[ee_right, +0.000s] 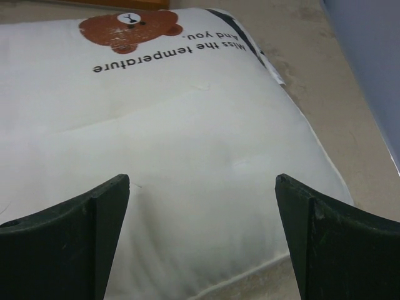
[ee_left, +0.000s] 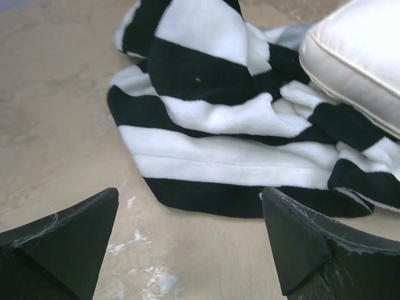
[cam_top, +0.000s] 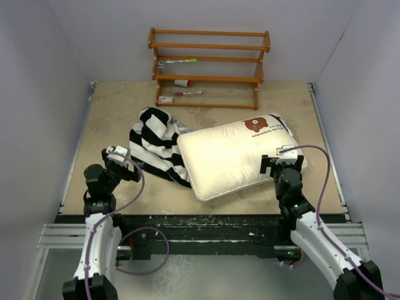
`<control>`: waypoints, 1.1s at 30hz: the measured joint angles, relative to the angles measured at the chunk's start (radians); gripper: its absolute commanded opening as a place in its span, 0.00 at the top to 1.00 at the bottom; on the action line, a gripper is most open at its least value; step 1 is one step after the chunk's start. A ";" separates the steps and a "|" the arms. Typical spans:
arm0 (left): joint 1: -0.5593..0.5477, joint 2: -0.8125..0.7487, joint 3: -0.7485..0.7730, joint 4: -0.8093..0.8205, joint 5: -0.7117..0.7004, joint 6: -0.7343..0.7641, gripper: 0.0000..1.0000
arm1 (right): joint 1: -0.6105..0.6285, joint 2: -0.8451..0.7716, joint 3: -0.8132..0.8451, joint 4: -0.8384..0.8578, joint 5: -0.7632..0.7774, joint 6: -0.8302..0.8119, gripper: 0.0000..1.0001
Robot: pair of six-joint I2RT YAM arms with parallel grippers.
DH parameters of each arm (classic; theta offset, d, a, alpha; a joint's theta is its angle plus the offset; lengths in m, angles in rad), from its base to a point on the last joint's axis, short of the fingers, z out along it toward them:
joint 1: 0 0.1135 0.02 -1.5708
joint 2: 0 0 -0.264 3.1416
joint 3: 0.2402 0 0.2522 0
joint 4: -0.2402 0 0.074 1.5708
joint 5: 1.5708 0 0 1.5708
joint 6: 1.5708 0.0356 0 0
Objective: Remove the pillowcase from the pillow
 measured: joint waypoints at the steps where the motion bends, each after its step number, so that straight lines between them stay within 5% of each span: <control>1: 0.000 -0.051 -0.011 -0.007 -0.025 -0.011 0.01 | 0.000 -0.019 0.000 -0.015 -0.048 -0.016 0.00; 8: 0.000 -0.272 -0.100 0.011 -0.084 -0.061 0.01 | 0.001 -0.247 -0.010 -0.060 -0.120 -0.056 0.00; 13: 0.000 -0.108 -0.148 0.089 -0.133 -0.092 0.01 | -0.011 -0.458 -0.101 -0.067 -0.120 -0.057 0.00; 19: 0.000 -0.194 -0.170 0.076 -0.164 -0.109 0.01 | -0.032 -0.282 -0.108 -0.045 -0.035 -0.011 0.00; 27: 0.000 -0.087 -0.170 0.121 -0.172 -0.109 0.01 | -0.036 -0.386 -0.108 -0.056 -0.058 -0.021 0.00; 33: 0.000 -0.147 -0.171 0.134 -0.172 -0.110 0.01 | -0.036 -0.358 -0.108 -0.056 -0.074 -0.021 0.00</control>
